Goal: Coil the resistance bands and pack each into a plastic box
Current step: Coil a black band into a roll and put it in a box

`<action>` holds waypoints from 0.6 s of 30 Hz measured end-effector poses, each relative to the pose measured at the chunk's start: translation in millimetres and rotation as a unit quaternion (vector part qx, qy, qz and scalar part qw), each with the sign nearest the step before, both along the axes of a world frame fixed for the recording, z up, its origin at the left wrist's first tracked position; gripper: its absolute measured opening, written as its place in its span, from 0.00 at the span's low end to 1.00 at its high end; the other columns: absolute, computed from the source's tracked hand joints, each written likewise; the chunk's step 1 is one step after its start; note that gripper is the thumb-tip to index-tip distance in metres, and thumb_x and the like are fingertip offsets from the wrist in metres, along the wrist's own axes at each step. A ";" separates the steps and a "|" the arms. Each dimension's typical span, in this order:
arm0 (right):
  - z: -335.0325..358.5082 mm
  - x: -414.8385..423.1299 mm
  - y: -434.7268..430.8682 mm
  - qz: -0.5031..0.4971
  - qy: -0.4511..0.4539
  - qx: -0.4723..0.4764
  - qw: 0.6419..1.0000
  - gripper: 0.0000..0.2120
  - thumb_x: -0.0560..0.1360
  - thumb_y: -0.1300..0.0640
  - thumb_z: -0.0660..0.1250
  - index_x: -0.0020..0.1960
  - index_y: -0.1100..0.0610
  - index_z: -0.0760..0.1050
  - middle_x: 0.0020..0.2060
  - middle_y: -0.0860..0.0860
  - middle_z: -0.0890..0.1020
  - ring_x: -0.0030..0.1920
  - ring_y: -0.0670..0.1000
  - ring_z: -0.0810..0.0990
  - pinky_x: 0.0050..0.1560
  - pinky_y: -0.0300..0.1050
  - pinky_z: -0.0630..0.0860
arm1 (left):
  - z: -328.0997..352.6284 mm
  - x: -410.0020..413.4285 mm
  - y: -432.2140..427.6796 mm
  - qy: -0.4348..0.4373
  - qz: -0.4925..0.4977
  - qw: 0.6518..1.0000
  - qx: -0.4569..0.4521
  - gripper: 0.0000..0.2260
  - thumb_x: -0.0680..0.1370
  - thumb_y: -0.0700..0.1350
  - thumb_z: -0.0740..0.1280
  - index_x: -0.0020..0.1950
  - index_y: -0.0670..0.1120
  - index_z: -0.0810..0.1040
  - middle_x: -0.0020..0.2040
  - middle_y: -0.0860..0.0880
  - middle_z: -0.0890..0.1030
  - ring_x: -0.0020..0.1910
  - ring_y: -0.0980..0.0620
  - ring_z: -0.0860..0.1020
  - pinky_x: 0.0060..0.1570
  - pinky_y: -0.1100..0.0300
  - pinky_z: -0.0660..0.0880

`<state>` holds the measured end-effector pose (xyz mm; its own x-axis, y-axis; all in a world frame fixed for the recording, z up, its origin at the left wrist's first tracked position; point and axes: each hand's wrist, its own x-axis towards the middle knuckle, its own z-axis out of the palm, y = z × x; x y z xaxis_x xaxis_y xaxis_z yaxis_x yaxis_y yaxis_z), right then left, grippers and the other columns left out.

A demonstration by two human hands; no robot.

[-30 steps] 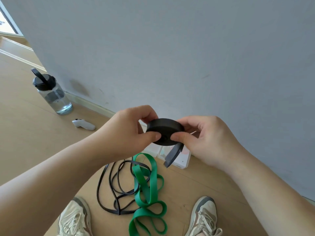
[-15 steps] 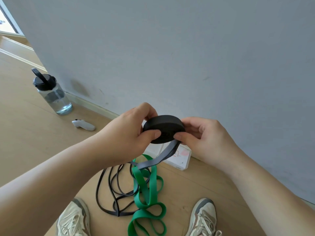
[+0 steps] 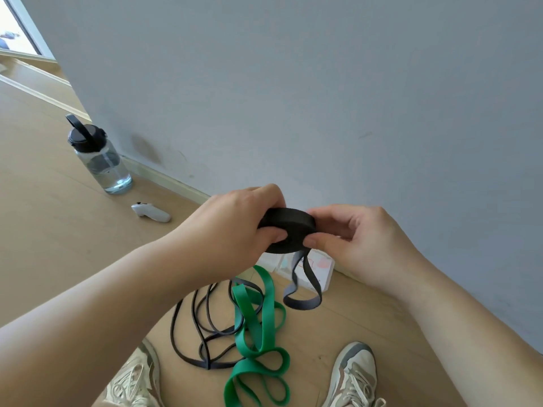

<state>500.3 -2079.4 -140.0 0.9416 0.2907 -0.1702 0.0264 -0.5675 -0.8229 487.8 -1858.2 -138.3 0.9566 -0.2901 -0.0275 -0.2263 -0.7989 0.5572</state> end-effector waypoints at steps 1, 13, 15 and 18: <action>-0.6 0.9 -1.6 0.002 0.023 0.028 0.999 0.14 0.76 0.65 0.74 0.56 0.48 0.85 0.47 0.41 0.89 0.51 0.40 0.87 0.61 0.38 0.80 | -0.7 0.4 2.0 0.012 0.012 1.000 -0.021 0.06 0.81 0.52 0.68 0.56 0.56 0.73 0.40 0.57 0.76 0.38 0.59 0.75 0.36 0.67 0.67; -2.7 -5.4 6.9 0.059 -0.148 -0.138 0.978 0.07 0.75 0.57 0.70 0.50 0.46 0.84 0.41 0.44 0.86 0.43 0.48 0.85 0.46 0.50 0.82 | -2.4 -6.5 -4.4 -0.029 -0.002 1.000 -0.006 0.12 0.77 0.52 0.70 0.60 0.59 0.77 0.52 0.59 0.79 0.45 0.53 0.78 0.45 0.53 0.77; -2.8 -7.2 9.2 0.074 -0.185 -0.141 0.970 0.08 0.75 0.57 0.68 0.50 0.47 0.83 0.41 0.45 0.85 0.45 0.50 0.84 0.45 0.52 0.82 | -2.6 -6.5 -8.6 -0.040 -0.030 0.999 0.011 0.09 0.78 0.51 0.70 0.58 0.57 0.77 0.48 0.57 0.80 0.45 0.52 0.78 0.46 0.53 0.76; -1.2 -6.0 4.4 -0.007 -0.111 -0.066 0.992 0.13 0.74 0.59 0.76 0.55 0.45 0.86 0.44 0.40 0.88 0.46 0.40 0.86 0.52 0.36 0.82 | -1.0 -2.1 -5.2 -0.011 -0.016 1.000 0.022 0.07 0.80 0.52 0.69 0.56 0.56 0.76 0.42 0.57 0.79 0.40 0.56 0.76 0.41 0.60 0.71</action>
<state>494.3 -2075.1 -141.2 0.9636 0.2672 0.0051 0.1900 -0.6715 -0.7163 485.8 -1863.3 -139.4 0.9476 -0.3190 -0.0196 -0.2638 -0.8151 0.5158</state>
